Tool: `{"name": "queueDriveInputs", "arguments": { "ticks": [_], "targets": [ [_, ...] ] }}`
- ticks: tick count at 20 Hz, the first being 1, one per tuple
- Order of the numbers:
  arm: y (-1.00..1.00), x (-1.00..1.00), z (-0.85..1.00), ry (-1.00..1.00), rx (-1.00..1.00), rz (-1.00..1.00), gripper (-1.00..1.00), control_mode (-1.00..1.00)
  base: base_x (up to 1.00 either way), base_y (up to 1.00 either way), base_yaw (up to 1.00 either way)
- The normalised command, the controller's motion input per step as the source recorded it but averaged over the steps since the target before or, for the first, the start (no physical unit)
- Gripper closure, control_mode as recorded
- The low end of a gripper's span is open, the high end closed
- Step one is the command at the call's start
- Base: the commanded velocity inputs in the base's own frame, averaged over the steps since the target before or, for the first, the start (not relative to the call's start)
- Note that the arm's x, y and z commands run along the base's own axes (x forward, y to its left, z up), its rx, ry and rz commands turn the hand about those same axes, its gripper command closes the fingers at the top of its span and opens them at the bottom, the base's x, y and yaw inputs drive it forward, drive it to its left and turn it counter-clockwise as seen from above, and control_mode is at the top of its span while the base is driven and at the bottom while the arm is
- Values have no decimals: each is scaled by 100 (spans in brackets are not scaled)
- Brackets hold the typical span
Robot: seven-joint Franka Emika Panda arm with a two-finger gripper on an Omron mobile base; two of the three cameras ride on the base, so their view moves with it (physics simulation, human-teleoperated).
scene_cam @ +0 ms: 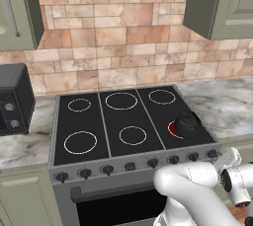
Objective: Lower the heat of the kettle.
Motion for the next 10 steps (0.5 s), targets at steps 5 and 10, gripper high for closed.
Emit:
{"name": "queueDriveInputs", "arguments": {
  "ticks": [5, 10],
  "targets": [
    [27, 0, 0, 5, 0, 0, 100, -100, 0, 0, 0],
    [36, 0, 4, 11, 0, 0, 100, -100, 0, 0, 0]
  ]
}}
